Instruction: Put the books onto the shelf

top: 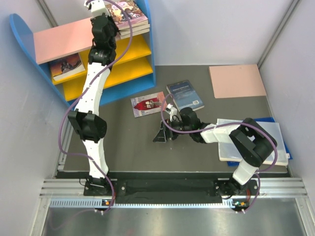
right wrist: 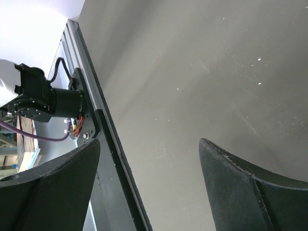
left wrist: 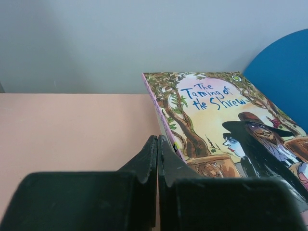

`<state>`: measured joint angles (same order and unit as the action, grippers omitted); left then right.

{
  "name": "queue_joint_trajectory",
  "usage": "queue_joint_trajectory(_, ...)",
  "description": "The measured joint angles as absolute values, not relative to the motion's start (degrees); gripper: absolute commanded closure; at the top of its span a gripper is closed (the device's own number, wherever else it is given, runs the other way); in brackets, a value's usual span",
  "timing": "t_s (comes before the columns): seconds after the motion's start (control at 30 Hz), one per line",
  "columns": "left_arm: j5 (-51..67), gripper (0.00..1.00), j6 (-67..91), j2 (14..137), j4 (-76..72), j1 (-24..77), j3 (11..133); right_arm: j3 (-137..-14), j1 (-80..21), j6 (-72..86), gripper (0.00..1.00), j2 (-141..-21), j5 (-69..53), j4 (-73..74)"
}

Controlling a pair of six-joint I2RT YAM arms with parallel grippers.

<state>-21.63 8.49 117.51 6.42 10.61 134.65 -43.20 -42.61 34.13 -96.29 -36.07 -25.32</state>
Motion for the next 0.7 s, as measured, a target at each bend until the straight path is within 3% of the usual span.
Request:
queue_joint_trajectory(0.43, -20.91, 1.00, 8.47, 117.47, 8.32, 9.87, 133.38, -43.20, -42.61, 34.15, 0.17, -96.29, -36.07, -25.32)
queue_joint_trajectory(0.7, -23.09, 1.00, 9.98, 107.46, 4.03, 8.40, 117.21, -43.20, -42.61, 34.09, 0.17, -96.03, -35.42, -25.15)
